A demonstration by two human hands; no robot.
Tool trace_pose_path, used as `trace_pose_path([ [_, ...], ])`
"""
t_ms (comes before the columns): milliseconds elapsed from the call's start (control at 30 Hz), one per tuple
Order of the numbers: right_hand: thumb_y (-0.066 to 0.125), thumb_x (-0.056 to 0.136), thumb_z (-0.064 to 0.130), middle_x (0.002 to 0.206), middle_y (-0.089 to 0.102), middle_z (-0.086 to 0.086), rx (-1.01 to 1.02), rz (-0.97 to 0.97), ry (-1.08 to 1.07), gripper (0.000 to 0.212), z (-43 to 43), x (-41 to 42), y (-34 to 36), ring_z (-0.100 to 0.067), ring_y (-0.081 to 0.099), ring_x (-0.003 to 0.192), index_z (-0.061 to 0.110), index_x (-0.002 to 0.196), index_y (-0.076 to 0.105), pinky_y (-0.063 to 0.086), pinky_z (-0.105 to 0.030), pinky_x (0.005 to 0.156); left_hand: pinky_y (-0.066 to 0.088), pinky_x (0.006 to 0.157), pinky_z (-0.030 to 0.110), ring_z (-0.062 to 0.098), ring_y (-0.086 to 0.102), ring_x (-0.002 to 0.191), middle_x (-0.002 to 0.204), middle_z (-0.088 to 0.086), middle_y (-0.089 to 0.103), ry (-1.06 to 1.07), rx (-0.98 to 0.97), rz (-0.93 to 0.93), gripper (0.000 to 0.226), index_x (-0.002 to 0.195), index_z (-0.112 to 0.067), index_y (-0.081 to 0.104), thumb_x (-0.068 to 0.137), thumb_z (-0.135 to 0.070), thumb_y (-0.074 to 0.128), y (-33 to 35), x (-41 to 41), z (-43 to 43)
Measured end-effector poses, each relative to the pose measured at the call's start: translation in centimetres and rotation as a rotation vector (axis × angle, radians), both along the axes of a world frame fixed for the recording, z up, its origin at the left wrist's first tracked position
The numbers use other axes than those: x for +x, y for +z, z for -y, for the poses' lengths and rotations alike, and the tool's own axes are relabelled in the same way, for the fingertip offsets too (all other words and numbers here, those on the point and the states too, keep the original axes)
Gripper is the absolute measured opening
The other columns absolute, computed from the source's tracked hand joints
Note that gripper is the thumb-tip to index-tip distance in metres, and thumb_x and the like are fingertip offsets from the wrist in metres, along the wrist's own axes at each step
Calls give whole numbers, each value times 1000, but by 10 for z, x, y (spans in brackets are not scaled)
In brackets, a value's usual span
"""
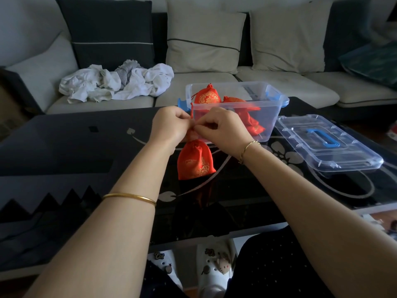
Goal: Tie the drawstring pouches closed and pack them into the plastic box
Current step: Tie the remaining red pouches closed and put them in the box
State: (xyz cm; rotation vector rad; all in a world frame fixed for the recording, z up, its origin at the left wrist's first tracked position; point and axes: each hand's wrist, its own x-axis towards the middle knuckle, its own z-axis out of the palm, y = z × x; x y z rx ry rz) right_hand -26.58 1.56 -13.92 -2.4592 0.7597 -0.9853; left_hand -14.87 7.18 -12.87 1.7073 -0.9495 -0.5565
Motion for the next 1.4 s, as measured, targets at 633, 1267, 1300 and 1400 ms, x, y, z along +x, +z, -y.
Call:
trace_pose_path([
  [633, 62, 86, 17, 80, 68, -10, 392, 79, -44, 18, 10, 2, -10, -9, 56, 68, 2, 84, 71, 47, -19, 64, 54, 74, 29, 16, 63, 78, 76, -3, 59, 47, -63, 355, 21, 76, -20, 56, 85, -2, 49, 18, 0, -6],
  [1267, 61, 88, 11, 67, 58, -2, 756, 222, 89, 14, 20, -11, -12, -7, 44, 55, 12, 75, 67, 35, -19, 51, 44, 77, 29, 22, 54, 96, 109, 6, 48, -44, 85, 801, 7, 84, -15, 69, 83, -22, 69, 3, -10, 0],
  [1300, 62, 87, 10, 66, 59, 1, 739, 215, 76, 14, 23, -13, -12, -3, 46, 51, 13, 74, 67, 35, -17, 50, 44, 76, 30, 22, 54, 96, 110, 6, 49, -50, 97, 792, 6, 84, -15, 68, 85, -20, 66, 2, -9, 0],
  [1400, 64, 85, 9, 58, 56, 10, 658, 220, -38, 17, 33, -18, -14, 3, 48, 47, 17, 70, 65, 36, -15, 52, 39, 72, 28, 20, 53, 91, 109, 6, 49, -64, 132, 758, 9, 84, -13, 65, 90, -14, 58, 2, -6, 0],
])
